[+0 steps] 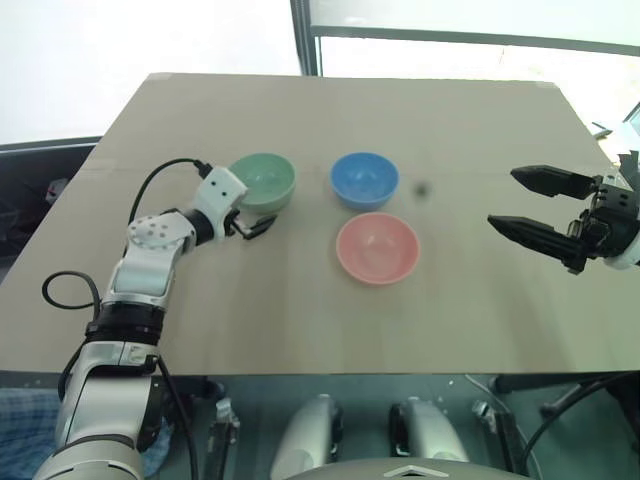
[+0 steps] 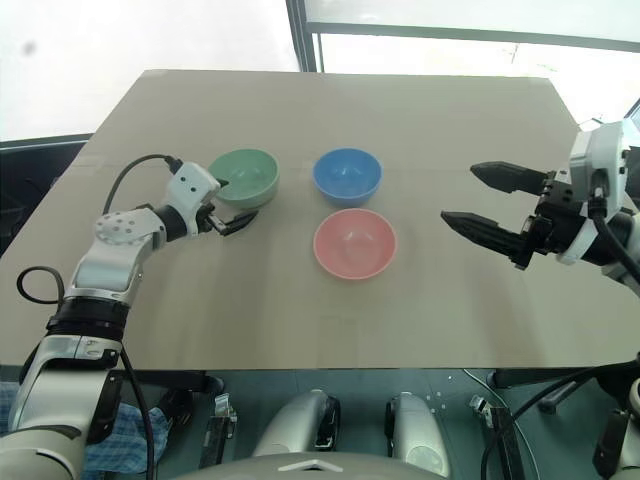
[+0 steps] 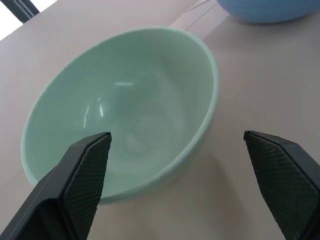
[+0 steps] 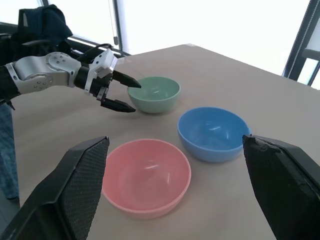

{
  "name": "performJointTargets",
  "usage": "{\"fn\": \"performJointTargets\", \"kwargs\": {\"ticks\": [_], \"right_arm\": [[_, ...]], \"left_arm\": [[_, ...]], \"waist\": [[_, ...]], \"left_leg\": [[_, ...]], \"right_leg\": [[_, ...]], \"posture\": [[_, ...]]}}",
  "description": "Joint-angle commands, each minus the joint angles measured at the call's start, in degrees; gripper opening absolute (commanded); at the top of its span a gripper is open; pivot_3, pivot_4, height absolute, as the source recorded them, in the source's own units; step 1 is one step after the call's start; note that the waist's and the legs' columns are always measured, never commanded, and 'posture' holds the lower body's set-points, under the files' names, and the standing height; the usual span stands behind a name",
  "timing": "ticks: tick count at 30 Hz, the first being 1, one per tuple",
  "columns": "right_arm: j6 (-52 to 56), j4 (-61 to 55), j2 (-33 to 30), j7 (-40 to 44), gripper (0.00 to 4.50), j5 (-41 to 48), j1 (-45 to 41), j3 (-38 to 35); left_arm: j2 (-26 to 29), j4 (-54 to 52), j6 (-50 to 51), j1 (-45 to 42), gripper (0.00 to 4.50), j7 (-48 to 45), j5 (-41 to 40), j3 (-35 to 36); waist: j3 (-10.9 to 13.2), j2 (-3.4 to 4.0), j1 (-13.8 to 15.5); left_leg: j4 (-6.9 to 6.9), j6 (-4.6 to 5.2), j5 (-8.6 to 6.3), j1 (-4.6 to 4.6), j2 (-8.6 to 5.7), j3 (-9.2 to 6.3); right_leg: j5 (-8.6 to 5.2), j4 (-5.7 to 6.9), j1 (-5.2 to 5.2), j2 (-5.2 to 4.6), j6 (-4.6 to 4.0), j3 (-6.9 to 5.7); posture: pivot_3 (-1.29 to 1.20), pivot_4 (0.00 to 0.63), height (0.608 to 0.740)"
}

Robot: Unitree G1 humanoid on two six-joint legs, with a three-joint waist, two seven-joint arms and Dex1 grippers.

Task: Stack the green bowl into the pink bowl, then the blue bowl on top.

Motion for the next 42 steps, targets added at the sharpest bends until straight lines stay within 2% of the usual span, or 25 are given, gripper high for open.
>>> {"fn": "performJointTargets", "kwargs": {"ticks": [1, 5, 9, 10, 13, 14, 15, 16, 19, 29, 35, 42], "right_arm": [[-2.39, -1.22, -1.44, -1.5, 4.47, 2.39, 0.09, -1.03], [-3.99, -1.05, -2.23, -2.15, 4.47, 2.91, 0.8, -0.5], [-5.2, -0.82, -3.06, -2.43, 4.5, 3.71, 1.67, -0.53], [-5.66, -0.68, -3.24, -2.43, 4.5, 3.76, 2.05, -0.51], [-6.82, -0.43, -3.62, -2.58, 4.5, 3.93, 2.9, -0.24], [-7.07, -0.37, -3.73, -2.68, 4.5, 4.02, 3.0, -0.15], [-7.3, -0.29, -3.82, -2.77, 4.5, 4.08, 3.07, -0.05], [-7.49, -0.27, -3.89, -2.81, 4.5, 4.17, 3.19, -0.03], [-8.1, -0.14, -4.14, -2.97, 4.5, 4.39, 3.48, 0.12], [-9.38, -0.03, -4.72, -3.68, 4.5, 5.16, 4.25, 0.85], [-9.99, 0.03, -5.27, -4.1, 4.5, 5.65, 4.6, 1.19], [-10.36, -0.28, -5.37, -4.72, 4.5, 5.88, 5.02, 1.49]], "left_arm": [[-0.36, 4.26, -5.22, -3.55, 4.5, -0.69, 2.48, -1.14], [-0.7, 9.52, -9.89, -7.12, 4.5, -1.67, 4.85, -2.69], [-1.11, 12.75, -12.01, -9.73, 3.64, -3.12, 5.42, -3.13], [-0.98, 13.43, -12.99, -10.17, 3.08, -3.46, 6.08, -3.51], [-0.78, 14.96, -15.13, -11.11, 1.87, -3.97, 7.39, -4.15], [-0.71, 15.32, -15.63, -11.35, 1.52, -4.09, 7.69, -4.33], [-0.64, 15.69, -16.09, -11.58, 1.42, -4.21, 7.91, -4.49], [-0.6, 15.9, -16.3, -11.73, 0.74, -4.35, 7.95, -4.51], [-0.38, 16.49, -17.08, -12.24, 0.04, -4.8, 8.3, -4.63], [-0.99, 15.94, -20.2, -15.73, 0.04, -9.09, 7.62, -4.71], [-3.27, 2.31, -23.65, -17.77, 0.04, -25.92, 0.4, -7.86], [-5.01, -13.28, -21.92, -16.09, 0.04, -38.54, -6.64, -12.52]], "waist": [[0.0, 0.0, 0.0], [0.0, -0.03, 0.04], [0.01, -0.05, 0.02], [0.01, -0.05, 0.02], [0.01, -0.05, 0.01], [0.01, -0.05, 0.01], [0.01, -0.05, 0.01], [0.01, -0.05, 0.01], [0.01, -0.06, 0.01], [0.01, -0.08, 0.04], [0.02, -0.1, 0.14], [0.02, -0.09, -0.09]], "left_leg": [[0.01, 0.0, 0.0, 0.0, 0.0, 0.0], [0.02, 0.01, 0.0, -0.06, -0.01, 0.0], [0.04, 0.01, 0.0, -0.09, -0.02, 0.0], [0.04, 0.01, 0.0, -0.09, -0.02, 0.01], [0.04, 0.01, 0.01, -0.08, -0.01, 0.01], [0.05, 0.02, 0.0, -0.08, -0.01, 0.01], [0.07, 0.03, 0.0, -0.08, -0.01, 0.01], [0.09, 0.03, 0.0, -0.09, -0.01, 0.01], [0.15, 0.03, -0.01, -0.09, -0.01, 0.01], [0.3, 0.09, -0.04, -0.13, -0.01, 0.01], [0.56, 0.0, 0.01, -0.33, -0.01, -0.05], [0.56, 0.0, 0.02, -0.38, 0.0, -0.04]], "right_leg": [[0.0, 0.01, 0.0, 0.0, 0.0, 0.0], [0.0, -0.01, -0.03, 0.0, 0.01, -0.01], [0.0, -0.02, -0.05, 0.0, 0.01, -0.01], [0.0, -0.02, -0.05, 0.0, 0.01, -0.01], [0.0, -0.01, -0.05, 0.0, 0.01, -0.01], [0.0, 0.0, -0.05, 0.0, 0.01, -0.01], [0.0, 0.01, -0.05, 0.0, 0.01, -0.01], [0.0, 0.03, -0.05, 0.0, 0.01, -0.01], [0.0, 0.07, -0.05, 0.01, 0.02, -0.01], [0.01, 0.11, -0.03, 0.01, 0.02, -0.03], [0.01, 0.09, -0.04, 0.01, 0.03, -0.12], [0.01, 0.08, -0.09, 0.06, 0.03, -0.11]], "posture": [[0.0, 0.15, 0.74], [0.0, 0.15, 0.74], [0.0, 0.15, 0.74], [0.0, 0.15, 0.74], [0.0, 0.15, 0.74], [0.0, 0.15, 0.74], [0.0, 0.15, 0.74], [0.0, 0.15, 0.74], [0.0, 0.15, 0.74], [0.0, 0.15, 0.74], [0.0, 0.15, 0.74], [0.0, 0.15, 0.74]]}}
